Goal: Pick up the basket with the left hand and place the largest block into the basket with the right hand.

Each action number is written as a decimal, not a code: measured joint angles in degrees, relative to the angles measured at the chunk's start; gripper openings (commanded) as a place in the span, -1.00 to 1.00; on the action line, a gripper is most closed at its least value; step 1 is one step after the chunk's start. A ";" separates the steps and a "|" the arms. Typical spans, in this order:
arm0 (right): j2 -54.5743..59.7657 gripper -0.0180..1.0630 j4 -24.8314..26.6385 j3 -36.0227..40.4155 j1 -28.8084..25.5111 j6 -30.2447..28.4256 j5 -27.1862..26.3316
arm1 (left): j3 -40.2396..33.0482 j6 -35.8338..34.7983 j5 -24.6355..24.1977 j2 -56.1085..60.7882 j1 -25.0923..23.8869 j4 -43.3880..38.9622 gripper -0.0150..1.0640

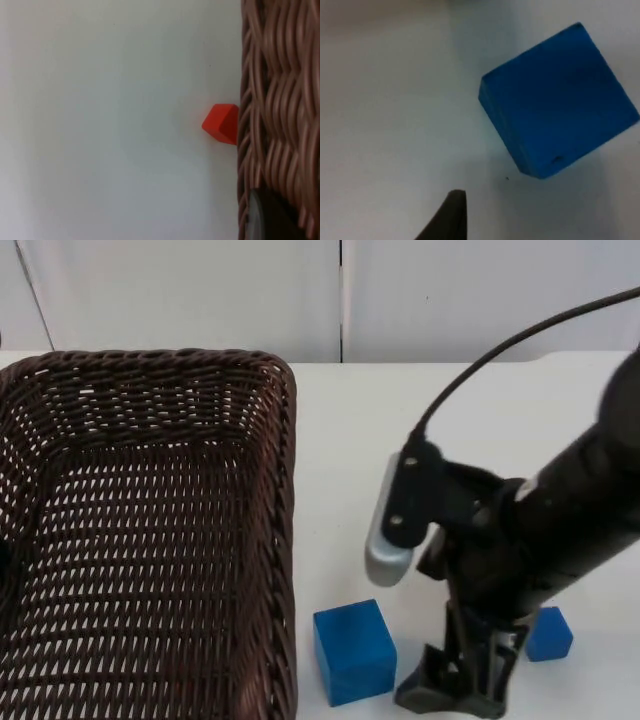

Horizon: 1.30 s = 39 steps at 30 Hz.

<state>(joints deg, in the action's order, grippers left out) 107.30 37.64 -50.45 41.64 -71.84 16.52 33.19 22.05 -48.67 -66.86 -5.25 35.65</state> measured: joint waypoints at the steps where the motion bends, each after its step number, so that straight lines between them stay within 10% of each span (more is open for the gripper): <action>1: 1.18 0.98 1.13 -1.04 0.00 -1.33 0.63 | 0.00 0.00 0.00 0.00 0.00 0.00 -0.98; 29: 12.48 0.96 7.38 -11.03 0.00 -20.86 5.88 | 0.00 0.00 0.52 0.00 0.00 -0.04 -0.98; 39: 12.67 0.12 7.75 -11.03 0.00 -21.30 5.99 | 0.00 0.11 0.61 0.00 0.00 -0.18 -0.98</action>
<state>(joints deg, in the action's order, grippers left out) 119.97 45.39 -61.48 41.64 -93.14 22.51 33.19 22.16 -48.05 -66.86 -5.25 35.48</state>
